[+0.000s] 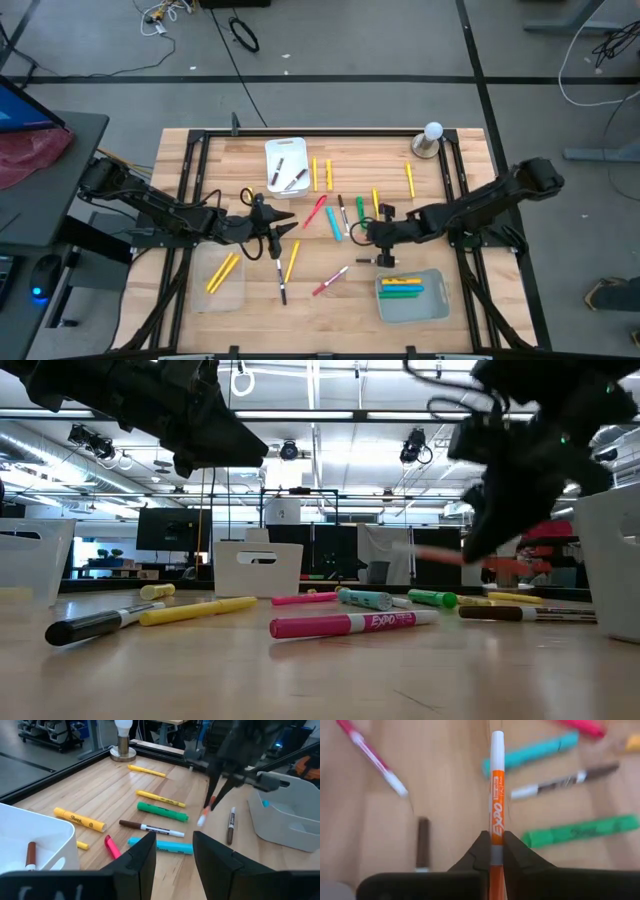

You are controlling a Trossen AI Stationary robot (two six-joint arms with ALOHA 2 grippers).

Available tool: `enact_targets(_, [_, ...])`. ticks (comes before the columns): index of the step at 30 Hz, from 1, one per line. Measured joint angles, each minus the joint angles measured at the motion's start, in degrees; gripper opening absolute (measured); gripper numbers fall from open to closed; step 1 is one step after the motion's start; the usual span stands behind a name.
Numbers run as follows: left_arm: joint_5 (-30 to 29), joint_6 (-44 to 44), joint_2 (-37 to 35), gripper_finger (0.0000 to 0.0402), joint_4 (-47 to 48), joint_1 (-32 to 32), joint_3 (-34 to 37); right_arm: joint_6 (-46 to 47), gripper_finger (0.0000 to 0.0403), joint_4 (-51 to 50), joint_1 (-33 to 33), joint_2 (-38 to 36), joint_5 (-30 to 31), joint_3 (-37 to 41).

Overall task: Pick & Place Markers
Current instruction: Put the orange marker pen into the white bin

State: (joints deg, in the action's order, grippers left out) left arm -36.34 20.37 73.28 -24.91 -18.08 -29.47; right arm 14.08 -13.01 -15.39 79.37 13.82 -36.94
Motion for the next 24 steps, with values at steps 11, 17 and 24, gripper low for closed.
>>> enact_targets(11, [6.4, -12.6, 5.8, 0.0135, -16.2, 0.0, 0.0, -10.0, 0.0016, 46.0, -1.4, -2.4, 5.1, 3.2])
enact_targets(17, [15.9, -16.8, 16.4, 0.0136, -36.5, 1.8, -0.9, -17.0, 0.0016, 72.2, -1.4, 4.1, 5.0, 4.1])
enact_targets(24, [21.4, -16.5, 24.9, 0.0178, -40.8, 4.9, -8.7, -19.5, 0.0016, 84.7, -1.4, 10.6, 4.6, 4.1])
